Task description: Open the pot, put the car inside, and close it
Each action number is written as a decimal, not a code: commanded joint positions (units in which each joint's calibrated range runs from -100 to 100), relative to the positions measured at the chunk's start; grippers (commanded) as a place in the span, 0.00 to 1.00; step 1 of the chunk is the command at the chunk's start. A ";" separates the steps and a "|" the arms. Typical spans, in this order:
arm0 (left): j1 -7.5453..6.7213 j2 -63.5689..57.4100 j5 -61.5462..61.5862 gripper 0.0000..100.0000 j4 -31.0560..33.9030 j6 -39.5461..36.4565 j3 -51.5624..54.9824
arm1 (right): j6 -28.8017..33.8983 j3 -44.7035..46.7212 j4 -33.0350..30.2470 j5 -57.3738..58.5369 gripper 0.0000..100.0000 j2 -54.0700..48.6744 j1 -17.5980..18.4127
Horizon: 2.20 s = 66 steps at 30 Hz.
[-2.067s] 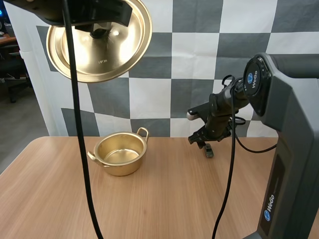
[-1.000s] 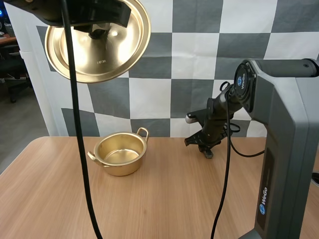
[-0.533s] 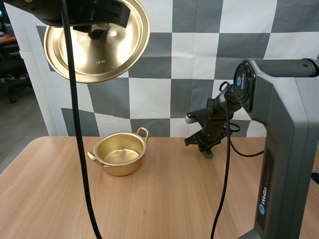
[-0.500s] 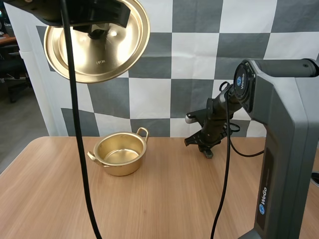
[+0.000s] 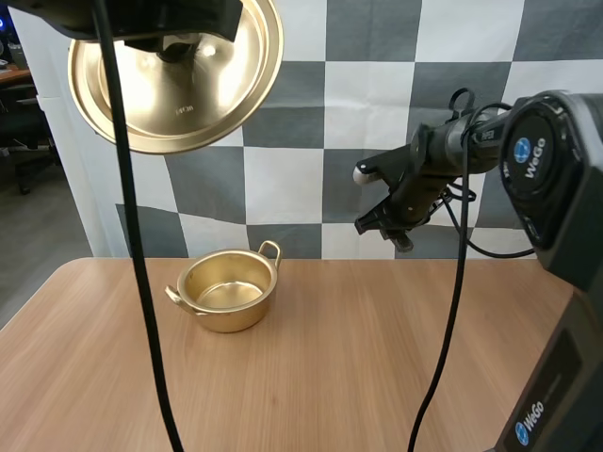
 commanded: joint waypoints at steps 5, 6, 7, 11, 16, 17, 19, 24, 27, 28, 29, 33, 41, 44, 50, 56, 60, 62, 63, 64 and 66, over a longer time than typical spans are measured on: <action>-0.04 -7.01 0.00 0.00 3.94 -0.37 0.00 | -12.66 -0.08 18.70 13.57 0.00 -12.63 -0.01; -0.04 -8.07 0.00 0.00 4.55 -0.46 0.00 | -13.88 -0.08 20.84 15.20 0.00 -13.95 -0.01; -0.04 -9.06 0.00 0.00 4.82 -0.46 0.00 | -14.98 -0.08 23.46 16.83 0.00 -14.94 -0.01; -0.04 -11.97 0.00 0.00 6.89 -1.47 0.00 | -17.93 -0.92 28.97 23.73 0.00 -16.29 1.15; 0.06 -14.22 0.00 0.00 10.59 -2.41 0.00 | -17.93 -4.85 29.20 33.04 0.00 -14.67 4.90; 0.06 -14.67 0.00 0.00 10.94 -2.41 0.00 | -17.93 -5.65 29.20 33.84 0.00 -14.38 5.87; 0.06 -15.21 0.00 0.00 11.71 -2.41 0.00 | -17.93 -6.62 28.99 33.30 0.00 -13.85 7.61; 0.47 -15.64 0.00 0.00 13.61 -2.41 0.00 | -17.93 -9.83 28.35 33.30 0.00 -10.01 11.13; 0.57 -15.64 0.00 0.00 14.72 -2.41 0.00 | -17.93 -11.01 28.35 33.30 0.00 -6.53 11.53; 0.57 -15.64 0.00 0.00 15.00 -2.41 0.00 | -17.93 -11.40 28.35 33.30 0.00 -5.17 11.53; 0.57 -15.64 0.00 0.00 15.35 -2.41 0.00 | -17.93 -12.01 27.76 33.30 0.00 -3.69 11.53; 0.57 -15.64 0.00 0.00 16.94 -2.41 0.00 | -17.93 -14.34 27.10 34.70 0.00 0.87 11.53; 0.80 -15.64 0.00 0.00 17.81 -2.54 0.12 | -20.33 -18.98 29.19 37.96 0.00 8.94 11.53; 1.03 -15.64 0.00 0.00 17.81 -2.54 0.12 | -22.12 -18.98 32.21 37.75 0.00 10.52 11.61; 1.49 -15.64 0.00 0.00 17.55 -2.54 0.12 | -23.23 -18.98 32.63 36.66 0.00 13.38 12.59; 1.49 -15.64 0.00 0.00 17.40 -2.54 0.12 | -23.23 -18.98 32.63 32.69 0.00 15.93 14.88; 1.49 -15.93 0.00 0.00 17.41 -2.54 0.12 | -23.47 -20.19 32.48 30.85 0.00 17.66 16.04; 1.49 -16.00 0.00 0.00 17.41 -2.54 0.12 | -23.47 -21.71 32.20 31.02 0.00 18.87 16.33; 1.49 -16.16 0.00 0.00 17.41 -2.54 0.12 | -23.47 -22.60 32.20 31.18 0.00 19.47 16.38; 1.49 -16.16 0.00 0.00 17.41 -2.54 0.12 | -23.47 -23.64 32.20 31.18 0.00 20.14 16.43; 1.49 -16.16 0.00 0.00 17.41 -2.54 0.12 | -23.03 -25.57 32.20 31.18 0.00 21.49 16.43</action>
